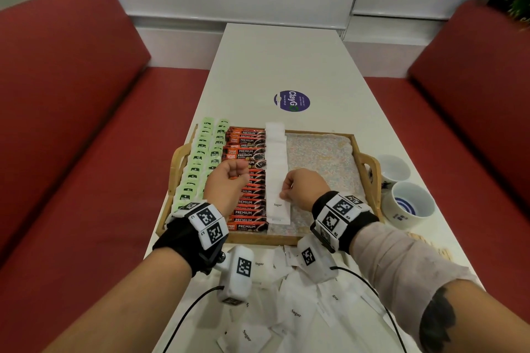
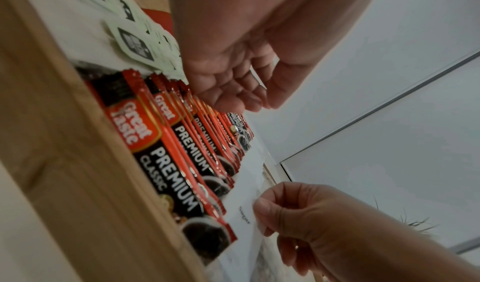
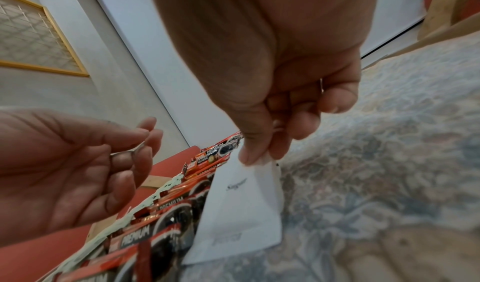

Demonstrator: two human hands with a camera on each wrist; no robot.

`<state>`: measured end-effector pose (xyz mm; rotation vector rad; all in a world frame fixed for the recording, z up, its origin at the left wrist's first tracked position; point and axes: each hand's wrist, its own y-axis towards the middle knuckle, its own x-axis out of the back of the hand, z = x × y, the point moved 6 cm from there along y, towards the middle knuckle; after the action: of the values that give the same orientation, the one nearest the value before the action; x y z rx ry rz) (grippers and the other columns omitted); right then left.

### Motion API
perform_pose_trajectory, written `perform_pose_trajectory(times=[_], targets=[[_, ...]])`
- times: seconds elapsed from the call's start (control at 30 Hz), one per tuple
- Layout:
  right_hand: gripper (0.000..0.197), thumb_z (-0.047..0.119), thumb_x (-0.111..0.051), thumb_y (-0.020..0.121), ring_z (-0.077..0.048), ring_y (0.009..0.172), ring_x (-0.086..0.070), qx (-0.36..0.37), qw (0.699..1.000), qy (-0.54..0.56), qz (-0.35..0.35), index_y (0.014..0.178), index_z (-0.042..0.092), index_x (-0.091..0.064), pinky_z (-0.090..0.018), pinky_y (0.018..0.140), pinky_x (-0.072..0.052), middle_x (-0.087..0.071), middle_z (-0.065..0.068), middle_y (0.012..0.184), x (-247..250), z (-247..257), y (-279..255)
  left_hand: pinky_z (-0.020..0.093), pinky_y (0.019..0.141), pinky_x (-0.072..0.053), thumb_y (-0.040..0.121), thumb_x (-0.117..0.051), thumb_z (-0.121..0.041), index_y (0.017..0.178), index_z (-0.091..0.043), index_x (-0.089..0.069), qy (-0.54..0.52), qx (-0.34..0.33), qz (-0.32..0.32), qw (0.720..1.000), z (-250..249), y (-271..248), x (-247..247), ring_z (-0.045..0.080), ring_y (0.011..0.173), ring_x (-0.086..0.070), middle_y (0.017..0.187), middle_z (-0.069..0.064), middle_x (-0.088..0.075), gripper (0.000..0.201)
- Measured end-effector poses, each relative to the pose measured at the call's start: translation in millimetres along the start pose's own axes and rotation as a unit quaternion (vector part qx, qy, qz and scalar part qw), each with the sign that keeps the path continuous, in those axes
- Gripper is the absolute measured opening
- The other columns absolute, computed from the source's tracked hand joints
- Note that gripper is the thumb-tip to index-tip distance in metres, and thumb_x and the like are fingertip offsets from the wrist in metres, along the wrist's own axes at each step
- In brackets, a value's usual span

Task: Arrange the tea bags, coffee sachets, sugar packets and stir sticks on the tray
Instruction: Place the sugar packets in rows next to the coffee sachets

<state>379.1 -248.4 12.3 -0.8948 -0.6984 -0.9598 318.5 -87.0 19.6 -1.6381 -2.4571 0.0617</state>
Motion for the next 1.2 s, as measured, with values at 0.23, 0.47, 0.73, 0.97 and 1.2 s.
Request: perform_pose_trajectory(times=[0.23, 0.47, 0.73, 0.97, 1.2], targets=[[0.011, 0.021, -0.067, 0.086, -0.021, 0.09, -0.063, -0.003, 1.0, -0.015, -0.007, 0.084, 0.014, -0.059, -0.031, 0.078, -0.049, -0.068, -0.006, 0.095, 3.7, 3.4, -6.5, 0.029, 0.08, -0.046, 0.089, -0.056, 0.003, 0.103, -0.011, -0.058, -0.004, 0.005, 0.001, 1.0, 0.8, -2.8, 3.5, 0.013, 0.086, -0.055, 0.098, 0.002, -0.061, 0.02], [0.019, 0.028, -0.065, 0.088, -0.019, 0.091, -0.057, 0.01, 0.999, 0.011, -0.028, 0.097, 0.014, -0.058, -0.028, 0.076, -0.042, -0.06, -0.001, 0.096, 18.7, 6.3, -31.3, 0.025, 0.074, -0.046, 0.089, -0.056, 0.002, 0.104, -0.01, -0.058, 0.018, -0.01, 0.019, 1.0, -1.9, -18.2, 9.4, 0.011, 0.081, -0.055, 0.094, 0.001, -0.061, 0.02], [0.017, 0.029, -0.071, 0.083, -0.013, 0.078, -0.052, 0.062, 0.998, 0.023, -0.007, 0.087, 0.02, -0.058, -0.023, 0.062, -0.037, -0.05, 0.011, 0.076, 3.6, 6.5, -78.7, 0.021, 0.064, -0.044, 0.087, -0.062, -0.001, 0.092, -0.018, -0.059, 0.073, -0.002, 0.078, 0.994, 11.3, -52.2, 14.4, 0.013, 0.075, -0.054, 0.083, -0.003, -0.058, 0.018], [0.032, 0.036, -0.08, 0.072, -0.015, 0.078, -0.058, 0.073, 0.993, -0.029, 0.088, 0.093, 0.021, -0.062, -0.027, 0.067, -0.045, -0.061, 0.006, 0.083, -38.4, 1.4, -122.9, 0.017, 0.068, -0.045, 0.076, -0.076, -0.009, 0.087, -0.025, -0.056, 0.242, -0.003, 0.147, 0.959, 39.1, -89.3, 17.7, 0.01, 0.082, -0.059, 0.089, -0.007, -0.062, 0.028], [0.047, 0.036, -0.085, 0.064, -0.016, 0.086, -0.056, 0.087, 0.978, -0.115, 0.148, 0.102, 0.02, -0.061, -0.03, 0.071, -0.045, -0.058, 0.007, 0.086, -60.4, -2.4, -160.3, 0.024, 0.091, -0.045, 0.058, -0.089, -0.036, 0.118, -0.024, -0.052, 0.471, 0.038, 0.264, 0.841, 65.8, -120.7, 12.5, 0.011, 0.104, -0.053, 0.115, -0.006, -0.051, 0.072]])
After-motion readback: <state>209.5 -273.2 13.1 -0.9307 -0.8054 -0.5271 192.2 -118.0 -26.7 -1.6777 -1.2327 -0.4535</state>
